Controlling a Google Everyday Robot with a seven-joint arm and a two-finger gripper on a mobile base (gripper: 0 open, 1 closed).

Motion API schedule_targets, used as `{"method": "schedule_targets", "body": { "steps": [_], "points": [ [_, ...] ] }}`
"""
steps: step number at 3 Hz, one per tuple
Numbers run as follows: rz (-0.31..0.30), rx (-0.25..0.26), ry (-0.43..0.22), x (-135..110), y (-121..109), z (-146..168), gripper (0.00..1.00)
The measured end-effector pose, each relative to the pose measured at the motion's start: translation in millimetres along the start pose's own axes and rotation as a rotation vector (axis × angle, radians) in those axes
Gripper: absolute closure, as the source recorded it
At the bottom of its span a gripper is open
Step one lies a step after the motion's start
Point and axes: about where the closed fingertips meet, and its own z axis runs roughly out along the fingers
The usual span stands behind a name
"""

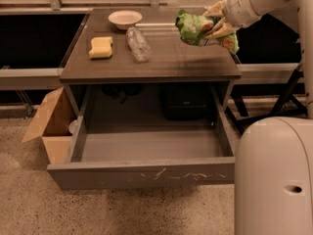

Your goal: Pick green rice chip bag from top drawer and place on counter

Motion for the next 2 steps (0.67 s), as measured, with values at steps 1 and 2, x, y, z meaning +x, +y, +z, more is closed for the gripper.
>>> {"method": "schedule_targets", "body": {
  "steps": [1,2],
  "points": [
    [0.027,-0.004,-0.038,1,3,14,0.73],
    [0.038,-0.023,-0.066,-1,7,26,0.43]
  ]
}}
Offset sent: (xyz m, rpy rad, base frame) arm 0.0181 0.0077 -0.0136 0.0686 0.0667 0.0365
